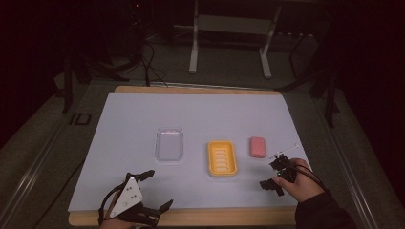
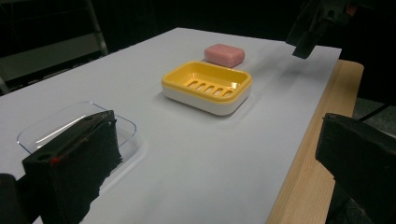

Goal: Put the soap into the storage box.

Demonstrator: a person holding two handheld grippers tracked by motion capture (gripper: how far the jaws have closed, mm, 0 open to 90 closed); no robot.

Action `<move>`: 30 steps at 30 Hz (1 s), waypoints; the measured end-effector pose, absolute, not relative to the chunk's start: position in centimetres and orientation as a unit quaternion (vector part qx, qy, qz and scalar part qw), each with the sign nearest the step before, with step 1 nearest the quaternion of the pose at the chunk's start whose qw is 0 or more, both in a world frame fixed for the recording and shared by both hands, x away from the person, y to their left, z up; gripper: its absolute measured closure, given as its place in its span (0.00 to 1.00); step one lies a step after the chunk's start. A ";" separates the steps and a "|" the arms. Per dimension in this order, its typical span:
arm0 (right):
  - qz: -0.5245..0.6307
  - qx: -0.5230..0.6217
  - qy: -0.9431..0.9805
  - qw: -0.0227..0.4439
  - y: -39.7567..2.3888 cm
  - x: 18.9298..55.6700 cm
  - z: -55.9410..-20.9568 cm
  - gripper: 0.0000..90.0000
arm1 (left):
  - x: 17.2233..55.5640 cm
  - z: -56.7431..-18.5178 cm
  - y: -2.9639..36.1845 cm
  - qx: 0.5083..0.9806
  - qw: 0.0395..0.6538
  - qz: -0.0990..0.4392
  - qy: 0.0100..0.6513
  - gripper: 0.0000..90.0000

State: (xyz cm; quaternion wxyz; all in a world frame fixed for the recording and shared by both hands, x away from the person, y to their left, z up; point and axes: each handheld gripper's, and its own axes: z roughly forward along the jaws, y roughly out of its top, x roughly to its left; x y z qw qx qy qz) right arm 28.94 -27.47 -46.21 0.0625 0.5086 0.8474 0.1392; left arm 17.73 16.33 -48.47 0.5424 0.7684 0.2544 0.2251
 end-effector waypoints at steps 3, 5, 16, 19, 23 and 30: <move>0.140 0.508 0.848 0.063 -27.3 29.1 -46.0 0.15 | 17.7 -48.5 16.3 0.769 0.542 0.225 0.254 0.00; 0.134 0.505 0.851 0.060 -27.1 29.2 -45.9 0.15 | 17.7 -48.5 16.3 0.769 0.542 0.225 0.254 0.00; 0.059 0.486 0.871 0.029 -26.3 29.7 -46.4 0.16 | 17.7 -48.5 16.3 0.768 0.543 0.226 0.254 0.00; 0.049 0.520 0.853 0.026 -26.4 30.2 -46.3 0.21 | 17.7 -48.5 16.3 0.769 0.542 0.226 0.254 0.00; 0.041 0.567 0.823 0.009 -26.5 31.0 -45.7 0.22 | 17.7 -48.5 16.3 0.769 0.542 0.225 0.254 0.00; 0.053 0.623 0.780 -0.001 -26.2 32.6 -44.3 0.22 | 17.7 -48.5 16.3 0.769 0.542 0.225 0.253 0.00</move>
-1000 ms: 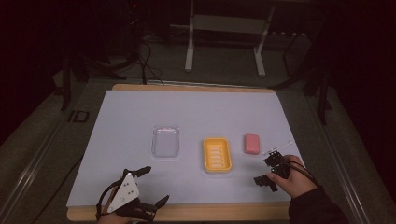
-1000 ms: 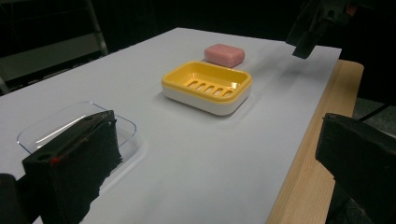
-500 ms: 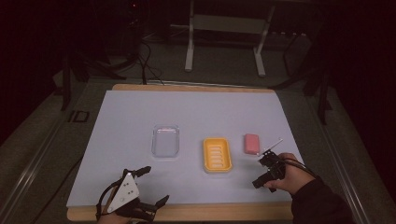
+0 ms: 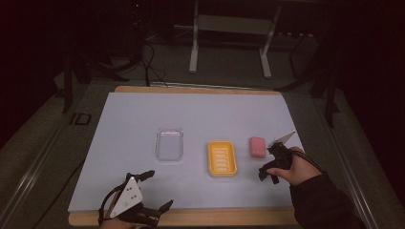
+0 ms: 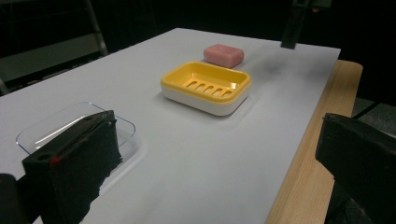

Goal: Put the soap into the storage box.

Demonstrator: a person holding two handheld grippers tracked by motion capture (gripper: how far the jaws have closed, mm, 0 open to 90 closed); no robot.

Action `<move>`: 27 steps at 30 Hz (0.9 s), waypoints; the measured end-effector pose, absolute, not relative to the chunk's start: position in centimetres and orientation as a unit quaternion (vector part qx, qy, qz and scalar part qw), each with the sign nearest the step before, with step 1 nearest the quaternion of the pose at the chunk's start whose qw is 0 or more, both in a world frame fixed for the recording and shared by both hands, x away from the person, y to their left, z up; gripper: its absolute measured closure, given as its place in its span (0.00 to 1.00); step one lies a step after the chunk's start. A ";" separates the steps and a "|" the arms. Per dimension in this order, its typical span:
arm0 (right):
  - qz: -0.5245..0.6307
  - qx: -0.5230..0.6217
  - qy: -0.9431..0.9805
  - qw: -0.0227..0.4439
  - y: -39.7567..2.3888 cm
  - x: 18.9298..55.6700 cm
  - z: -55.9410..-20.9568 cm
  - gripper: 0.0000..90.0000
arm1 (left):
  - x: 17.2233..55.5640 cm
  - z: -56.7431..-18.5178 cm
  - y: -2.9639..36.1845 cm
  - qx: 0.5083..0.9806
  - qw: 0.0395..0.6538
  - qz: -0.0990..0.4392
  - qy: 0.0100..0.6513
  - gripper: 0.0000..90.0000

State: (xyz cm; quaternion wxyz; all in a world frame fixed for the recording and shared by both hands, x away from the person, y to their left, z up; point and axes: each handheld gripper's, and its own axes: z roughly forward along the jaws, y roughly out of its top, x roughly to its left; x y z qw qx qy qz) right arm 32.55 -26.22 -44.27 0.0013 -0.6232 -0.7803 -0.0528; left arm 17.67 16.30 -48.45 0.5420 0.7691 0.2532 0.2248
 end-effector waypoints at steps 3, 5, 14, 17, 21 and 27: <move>-0.052 -0.632 -0.773 -0.005 -26.1 33.4 -43.8 0.22 | 17.7 -48.5 16.3 0.769 0.542 0.224 0.253 0.00; -0.047 -0.636 -0.770 -0.011 -26.1 33.9 -43.7 0.22 | 17.7 -48.5 16.3 0.770 0.542 0.224 0.253 0.00; -0.039 -0.651 -0.758 -0.029 -25.2 36.4 -43.1 0.22 | 17.7 -48.5 16.3 0.770 0.541 0.224 0.253 0.00; -0.043 -0.652 -0.756 -0.037 -24.8 37.3 -43.0 0.22 | 17.7 -48.5 16.3 0.770 0.541 0.224 0.254 0.00; -0.049 -0.656 -0.752 -0.039 -24.4 38.2 -43.2 0.22 | 17.8 -48.5 16.3 0.770 0.541 0.224 0.253 0.00; -0.055 -0.667 -0.741 -0.045 -23.8 39.7 -43.9 0.22 | 17.7 -48.5 16.3 0.770 0.541 0.223 0.253 0.00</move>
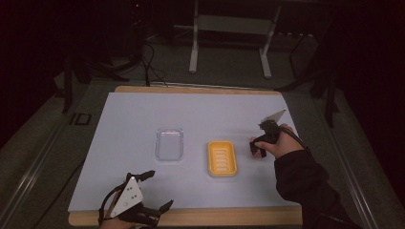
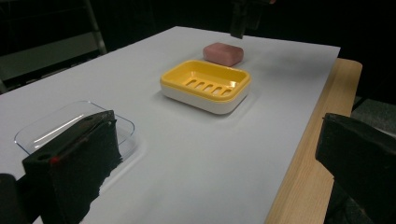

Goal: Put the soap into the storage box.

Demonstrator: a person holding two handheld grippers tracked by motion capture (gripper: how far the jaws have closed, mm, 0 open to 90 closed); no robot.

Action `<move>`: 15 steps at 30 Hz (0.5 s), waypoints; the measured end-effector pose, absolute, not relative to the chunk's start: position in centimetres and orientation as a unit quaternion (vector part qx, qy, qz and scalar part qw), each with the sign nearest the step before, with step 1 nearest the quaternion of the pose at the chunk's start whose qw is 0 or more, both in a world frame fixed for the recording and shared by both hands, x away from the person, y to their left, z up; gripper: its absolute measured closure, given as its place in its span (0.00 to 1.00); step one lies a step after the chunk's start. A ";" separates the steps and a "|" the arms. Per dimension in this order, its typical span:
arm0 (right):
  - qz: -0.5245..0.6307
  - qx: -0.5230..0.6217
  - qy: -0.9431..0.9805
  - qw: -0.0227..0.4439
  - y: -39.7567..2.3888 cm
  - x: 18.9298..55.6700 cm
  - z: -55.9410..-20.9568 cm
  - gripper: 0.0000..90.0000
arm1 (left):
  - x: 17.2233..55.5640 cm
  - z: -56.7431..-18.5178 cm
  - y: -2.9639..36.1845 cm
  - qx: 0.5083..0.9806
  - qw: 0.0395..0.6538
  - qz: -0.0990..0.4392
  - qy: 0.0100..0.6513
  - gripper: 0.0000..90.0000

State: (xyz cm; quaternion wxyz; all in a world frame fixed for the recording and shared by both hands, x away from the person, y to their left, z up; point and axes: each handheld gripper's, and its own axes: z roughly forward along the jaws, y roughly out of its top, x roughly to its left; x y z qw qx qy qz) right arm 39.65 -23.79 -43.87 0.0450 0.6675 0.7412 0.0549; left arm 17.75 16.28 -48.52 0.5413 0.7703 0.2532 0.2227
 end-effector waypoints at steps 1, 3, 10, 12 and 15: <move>0.056 0.669 0.739 0.046 -23.7 39.9 -44.0 0.22 | 17.7 -48.5 16.3 0.770 0.541 0.223 0.254 0.00; 0.059 0.672 0.736 0.051 -23.6 40.4 -44.2 0.22 | 17.8 -48.5 16.3 0.770 0.541 0.222 0.254 0.00; 0.057 0.682 0.728 0.054 -23.4 42.0 -45.3 0.22 | 17.7 -48.5 16.3 0.771 0.541 0.223 0.253 0.00; 0.057 0.682 0.727 0.054 -23.5 42.4 -45.7 0.22 | 17.7 -48.5 16.3 0.771 0.541 0.222 0.253 0.00; 0.054 0.682 0.727 0.056 -23.5 42.9 -46.2 0.22 | 17.7 -48.5 16.3 0.771 0.541 0.222 0.254 0.00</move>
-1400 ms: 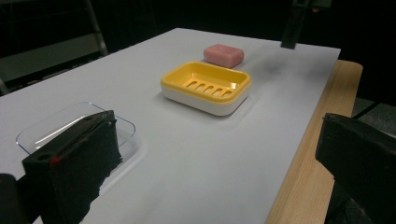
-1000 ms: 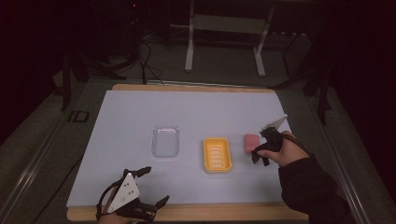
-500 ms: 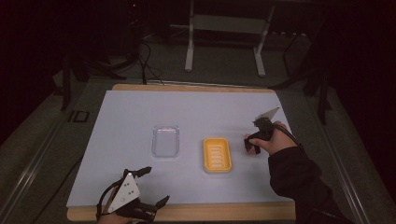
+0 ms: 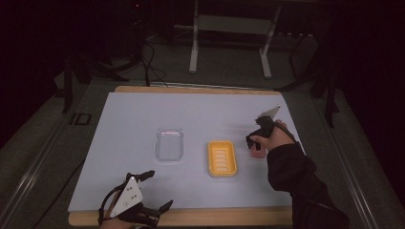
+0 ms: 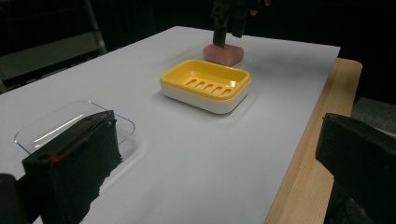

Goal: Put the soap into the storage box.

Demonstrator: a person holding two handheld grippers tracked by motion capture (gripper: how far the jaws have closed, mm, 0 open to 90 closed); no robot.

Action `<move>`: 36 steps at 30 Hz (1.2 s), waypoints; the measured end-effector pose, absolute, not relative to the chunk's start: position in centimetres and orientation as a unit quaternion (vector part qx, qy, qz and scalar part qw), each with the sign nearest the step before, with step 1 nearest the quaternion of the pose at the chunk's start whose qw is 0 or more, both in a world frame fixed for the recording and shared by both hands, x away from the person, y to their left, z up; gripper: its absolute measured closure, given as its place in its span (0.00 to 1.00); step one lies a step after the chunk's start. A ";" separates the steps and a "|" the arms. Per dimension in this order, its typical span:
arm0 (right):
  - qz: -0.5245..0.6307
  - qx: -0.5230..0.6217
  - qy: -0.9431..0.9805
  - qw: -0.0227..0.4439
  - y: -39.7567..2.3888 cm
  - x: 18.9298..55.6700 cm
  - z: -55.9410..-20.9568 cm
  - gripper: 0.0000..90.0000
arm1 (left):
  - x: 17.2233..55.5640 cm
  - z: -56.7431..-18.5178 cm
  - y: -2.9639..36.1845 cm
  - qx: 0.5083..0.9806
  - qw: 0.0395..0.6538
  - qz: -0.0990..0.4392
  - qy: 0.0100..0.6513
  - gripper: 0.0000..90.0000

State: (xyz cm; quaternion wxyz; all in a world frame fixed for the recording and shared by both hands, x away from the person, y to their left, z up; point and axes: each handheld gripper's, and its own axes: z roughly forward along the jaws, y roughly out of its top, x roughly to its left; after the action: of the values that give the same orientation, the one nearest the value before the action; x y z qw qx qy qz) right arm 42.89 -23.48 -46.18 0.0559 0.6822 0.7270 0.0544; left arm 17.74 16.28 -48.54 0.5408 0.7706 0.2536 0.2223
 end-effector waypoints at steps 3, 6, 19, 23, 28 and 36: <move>0.056 0.685 0.724 0.055 -23.5 43.3 -46.8 0.22 | 17.7 -48.5 16.3 0.771 0.540 0.223 0.253 0.00; 0.055 0.687 0.723 0.053 -23.5 43.7 -47.4 0.22 | 17.8 -48.6 16.3 0.771 0.540 0.222 0.254 0.00; 0.025 0.682 0.729 0.051 -23.6 44.5 -50.0 0.30 | 17.8 -48.6 16.3 0.772 0.538 0.222 0.255 0.00; 0.031 0.687 0.725 0.042 -23.5 44.6 -49.9 0.38 | 17.8 -48.7 16.2 0.773 0.537 0.222 0.254 0.00; 0.026 0.694 0.719 0.040 -23.5 44.7 -49.7 0.42 | 17.8 -48.7 16.2 0.775 0.534 0.225 0.253 0.00; 0.028 0.687 0.725 0.037 -23.3 44.1 -48.5 0.42 | 17.8 -48.7 16.2 0.775 0.534 0.226 0.252 0.00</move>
State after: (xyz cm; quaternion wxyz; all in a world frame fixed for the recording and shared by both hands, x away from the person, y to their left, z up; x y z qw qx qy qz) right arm 44.06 -23.33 -48.47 0.0370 0.6867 0.7254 0.0281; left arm 17.83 16.18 -48.69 0.5337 0.7751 0.2518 0.2260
